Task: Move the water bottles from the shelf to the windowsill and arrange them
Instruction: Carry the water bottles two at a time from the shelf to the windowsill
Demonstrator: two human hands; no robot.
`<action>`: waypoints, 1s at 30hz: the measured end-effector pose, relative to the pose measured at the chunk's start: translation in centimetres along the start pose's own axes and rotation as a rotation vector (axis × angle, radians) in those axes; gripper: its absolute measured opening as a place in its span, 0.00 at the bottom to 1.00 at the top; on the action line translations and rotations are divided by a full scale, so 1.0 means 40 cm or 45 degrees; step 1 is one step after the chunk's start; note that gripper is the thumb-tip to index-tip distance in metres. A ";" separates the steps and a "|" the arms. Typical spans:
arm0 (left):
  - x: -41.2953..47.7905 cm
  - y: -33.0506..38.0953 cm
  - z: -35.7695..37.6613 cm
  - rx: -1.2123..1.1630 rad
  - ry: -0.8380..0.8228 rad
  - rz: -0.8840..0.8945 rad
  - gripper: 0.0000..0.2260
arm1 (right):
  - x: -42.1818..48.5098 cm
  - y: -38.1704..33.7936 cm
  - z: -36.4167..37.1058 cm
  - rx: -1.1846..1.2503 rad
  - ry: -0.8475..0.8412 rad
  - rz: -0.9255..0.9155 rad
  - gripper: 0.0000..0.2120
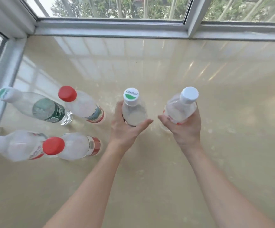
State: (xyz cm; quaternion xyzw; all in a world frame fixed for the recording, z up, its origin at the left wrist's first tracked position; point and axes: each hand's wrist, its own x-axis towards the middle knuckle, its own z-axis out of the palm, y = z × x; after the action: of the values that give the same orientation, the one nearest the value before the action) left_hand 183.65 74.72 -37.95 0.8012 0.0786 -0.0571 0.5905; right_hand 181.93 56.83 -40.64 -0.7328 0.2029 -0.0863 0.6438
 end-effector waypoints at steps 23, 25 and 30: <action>0.067 -0.117 0.023 0.346 -0.075 -0.204 0.29 | 0.005 0.089 -0.023 -0.445 -0.124 0.084 0.25; 0.072 -0.120 0.028 0.353 -0.074 -0.206 0.29 | 0.005 0.091 -0.020 -0.440 -0.103 0.089 0.25; 0.067 -0.137 0.028 0.382 -0.085 -0.227 0.31 | 0.000 0.092 -0.019 -0.474 -0.081 0.069 0.27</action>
State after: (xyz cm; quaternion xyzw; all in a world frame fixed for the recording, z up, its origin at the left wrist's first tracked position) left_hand 185.24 75.38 -43.91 0.8678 0.1203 -0.1467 0.4593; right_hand 180.93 55.83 -44.12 -0.8359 0.2146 -0.0068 0.5051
